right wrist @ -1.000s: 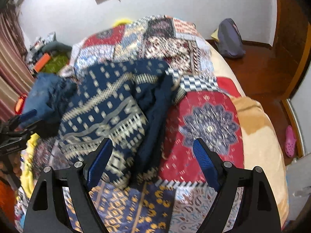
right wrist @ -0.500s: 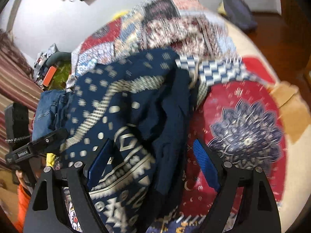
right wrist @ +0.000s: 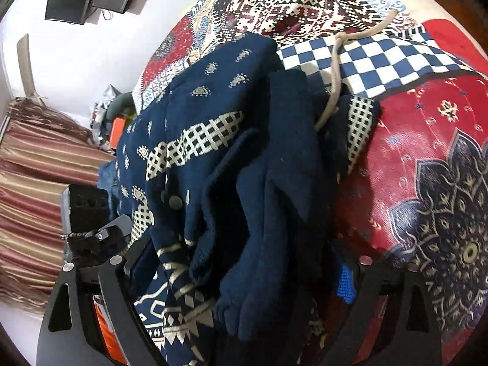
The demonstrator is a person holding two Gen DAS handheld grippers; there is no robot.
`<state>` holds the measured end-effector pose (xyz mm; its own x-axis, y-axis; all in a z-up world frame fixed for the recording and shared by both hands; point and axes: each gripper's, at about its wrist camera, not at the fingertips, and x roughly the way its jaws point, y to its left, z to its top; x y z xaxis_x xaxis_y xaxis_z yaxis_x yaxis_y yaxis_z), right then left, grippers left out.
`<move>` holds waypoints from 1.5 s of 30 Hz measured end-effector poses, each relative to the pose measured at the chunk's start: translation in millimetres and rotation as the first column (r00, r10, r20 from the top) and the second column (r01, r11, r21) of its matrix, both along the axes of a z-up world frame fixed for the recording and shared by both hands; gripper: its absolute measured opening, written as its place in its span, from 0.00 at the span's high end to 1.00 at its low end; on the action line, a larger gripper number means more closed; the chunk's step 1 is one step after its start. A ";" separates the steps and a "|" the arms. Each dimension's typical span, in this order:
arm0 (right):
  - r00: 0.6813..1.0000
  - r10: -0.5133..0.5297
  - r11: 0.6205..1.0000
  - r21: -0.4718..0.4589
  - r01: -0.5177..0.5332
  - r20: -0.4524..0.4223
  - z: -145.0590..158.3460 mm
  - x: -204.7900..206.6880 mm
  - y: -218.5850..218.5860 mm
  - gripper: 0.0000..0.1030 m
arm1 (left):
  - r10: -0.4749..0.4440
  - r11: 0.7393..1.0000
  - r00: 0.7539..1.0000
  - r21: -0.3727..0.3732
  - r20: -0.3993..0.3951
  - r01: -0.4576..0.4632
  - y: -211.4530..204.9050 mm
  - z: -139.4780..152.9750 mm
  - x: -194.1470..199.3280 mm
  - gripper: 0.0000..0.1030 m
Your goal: Fold large clothes
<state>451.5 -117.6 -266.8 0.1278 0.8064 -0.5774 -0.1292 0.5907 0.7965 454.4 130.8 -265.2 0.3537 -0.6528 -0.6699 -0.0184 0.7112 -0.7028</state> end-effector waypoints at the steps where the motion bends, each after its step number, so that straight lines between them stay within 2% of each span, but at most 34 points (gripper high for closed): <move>1: 1.000 0.002 1.000 0.006 -0.002 0.000 0.9 -1.3 0.1 0.26 | -0.009 1.000 1.000 -0.022 -0.005 0.009 -1.4 -0.2 -0.3 0.25; 2: 1.000 -0.002 1.000 0.011 0.002 0.004 2.7 -3.7 -0.4 0.31 | -0.004 1.000 1.000 -0.023 -0.010 0.004 -0.7 0.4 -0.2 0.27; 4: 1.000 -0.003 1.000 0.010 0.003 0.014 10.4 -8.7 -3.1 0.52 | -0.002 1.000 1.000 -0.009 0.006 0.002 -2.2 5.4 -3.3 0.42; 6: 1.000 -0.002 1.000 0.003 0.002 0.022 20.6 -14.2 -4.9 0.62 | -0.015 1.000 0.999 0.019 0.033 0.015 -6.9 17.2 -10.0 0.48; 8: 0.999 0.004 1.000 -0.017 -0.003 0.046 35.5 -19.1 -3.9 0.65 | -0.018 0.999 0.998 0.040 0.058 0.016 -10.2 32.0 -16.7 0.51; 11: 0.995 0.022 0.998 -0.063 -0.016 0.099 60.8 -29.3 3.9 0.67 | -0.027 0.997 0.993 0.078 0.113 0.018 -9.6 59.9 -30.8 0.53; 18: 0.968 0.043 0.998 -0.057 -0.030 0.247 144.1 -50.9 29.7 0.67 | 0.005 0.996 0.965 0.086 0.264 -0.029 22.7 151.6 -71.0 0.53; 21: 0.944 0.062 0.998 -0.052 -0.047 0.323 187.9 -62.2 53.7 0.67 | 0.032 0.994 0.945 0.089 0.324 -0.064 46.8 190.7 -89.9 0.53; 24: 0.923 0.083 0.997 -0.039 -0.074 0.377 218.6 -70.5 79.5 0.67 | 0.060 0.989 0.925 0.104 0.376 -0.106 75.6 222.8 -107.9 0.53; 28: 0.901 0.119 0.993 -0.028 -0.118 0.416 242.3 -76.0 118.3 0.67 | 0.110 0.978 0.908 0.121 0.404 -0.172 122.2 251.9 -124.2 0.53; 31: 0.892 0.150 0.988 -0.023 -0.155 0.427 249.1 -70.6 160.2 0.67 | 0.147 0.967 0.899 0.132 0.412 -0.219 159.2 262.6 -132.0 0.53; 36: 0.885 0.213 0.974 -0.017 -0.227 0.414 242.3 -60.3 229.3 0.67 | 0.209 0.943 0.892 0.158 0.402 -0.292 216.3 254.3 -133.3 0.52; 40: 0.886 0.264 0.961 -0.023 -0.277 0.382 223.3 -50.9 276.4 0.67 | 0.268 0.925 0.896 0.164 0.355 -0.342 262.5 224.4 -128.7 0.52; 45: 0.889 0.342 0.939 -0.063 -0.339 0.304 172.7 -30.9 333.1 0.67 | 0.321 0.905 0.906 0.191 0.277 -0.380 310.1 173.5 -114.2 0.52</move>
